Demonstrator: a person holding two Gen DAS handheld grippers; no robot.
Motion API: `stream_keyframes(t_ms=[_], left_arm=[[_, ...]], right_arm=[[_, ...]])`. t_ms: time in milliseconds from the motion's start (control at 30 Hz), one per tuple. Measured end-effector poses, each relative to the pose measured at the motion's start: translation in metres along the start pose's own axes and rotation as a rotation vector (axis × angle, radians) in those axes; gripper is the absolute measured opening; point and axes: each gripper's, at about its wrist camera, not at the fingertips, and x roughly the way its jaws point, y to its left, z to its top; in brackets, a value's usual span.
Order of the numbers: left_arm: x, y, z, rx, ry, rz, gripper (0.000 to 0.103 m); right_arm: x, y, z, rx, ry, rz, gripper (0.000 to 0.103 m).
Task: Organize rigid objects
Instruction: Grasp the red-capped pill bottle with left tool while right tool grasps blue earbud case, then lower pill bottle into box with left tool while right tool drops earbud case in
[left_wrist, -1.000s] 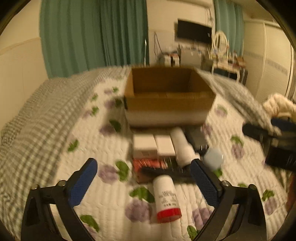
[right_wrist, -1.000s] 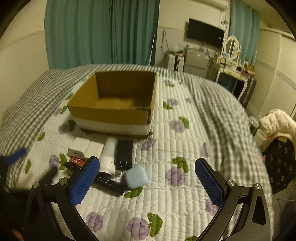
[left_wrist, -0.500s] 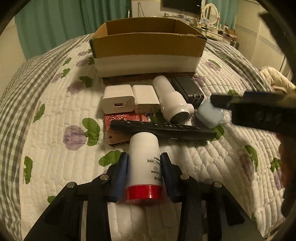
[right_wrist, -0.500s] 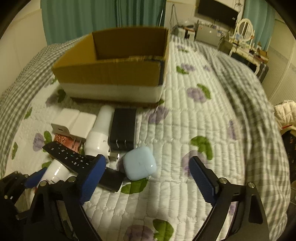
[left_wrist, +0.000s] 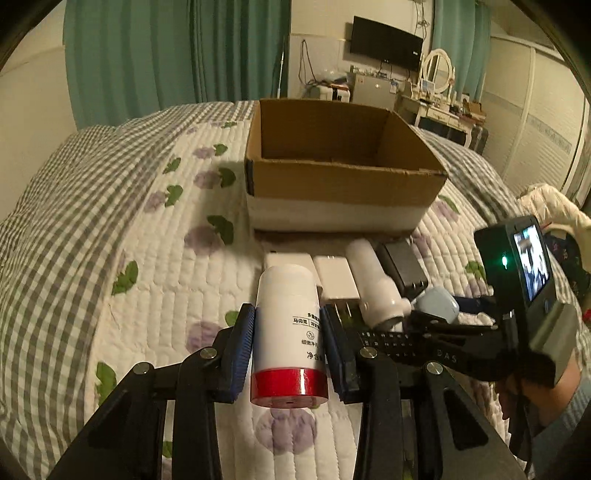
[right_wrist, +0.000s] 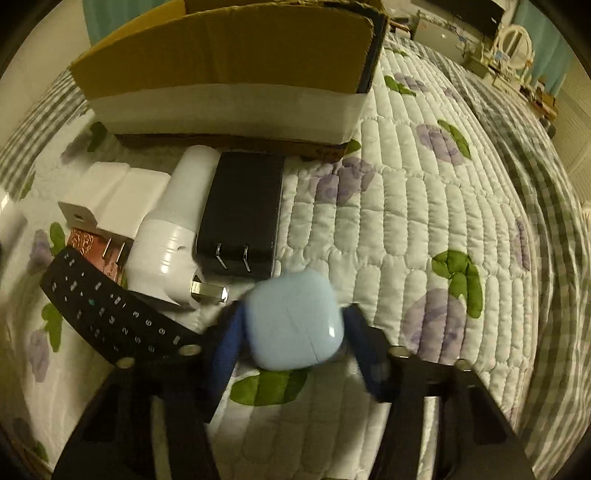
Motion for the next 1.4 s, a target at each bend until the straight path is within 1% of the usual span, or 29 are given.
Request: stream_keyframes(t_ms=[67,167,233,300,333,433,567,700,833,1000,1133,1267,1400], left_arm=[[-0.003,0.0,0.003,0.01,-0.01,-0.001,0.036],[-0.011,0.003,0.01,0.007,-0.027,-0.015,0.036],[-0.018,0.003,0.018,0.002,-0.036,-0.03,0.036],[-0.027,0.002,0.03,0.004,-0.053,-0.035,0.036],[-0.032,0.002,0.038,0.005,-0.066,-0.038,0.036],[-0.048,0.003,0.066,0.0,-0.119,-0.062,0.037],[-0.061,0.003,0.108,0.006,-0.183,-0.057,0.037],[-0.055,0.005,0.147,-0.006,-0.218,-0.058,0.037],[-0.029,0.002,0.177,0.004,-0.215,-0.059,0.037],[0.029,-0.003,0.196,0.02,-0.162,-0.055,0.037],[0.071,-0.006,0.195,0.039,-0.124,-0.044,0.037],[0.105,-0.008,0.191,0.041,-0.084,-0.049,0.037],[0.126,-0.011,0.19,0.061,-0.072,-0.031,0.037]], right_arm=[[-0.006,0.0,-0.004,-0.009,-0.019,-0.01,0.05],[-0.029,-0.004,-0.004,0.023,-0.063,-0.018,0.05],[-0.057,-0.004,0.001,0.041,-0.126,-0.006,0.05],[-0.082,0.0,0.01,0.021,-0.186,-0.009,0.05],[-0.102,0.002,0.018,0.003,-0.23,-0.016,0.05],[-0.139,0.001,0.039,0.006,-0.305,-0.015,0.05],[-0.184,0.003,0.072,-0.005,-0.4,-0.001,0.05],[-0.198,0.006,0.107,-0.056,-0.444,-0.019,0.05],[-0.193,0.001,0.139,-0.063,-0.452,-0.014,0.05],[-0.151,-0.011,0.177,-0.047,-0.421,0.003,0.05],[-0.114,-0.03,0.197,0.013,-0.398,0.023,0.05],[-0.081,-0.043,0.206,0.04,-0.37,0.038,0.05],[-0.058,-0.054,0.211,0.063,-0.362,0.049,0.05]])
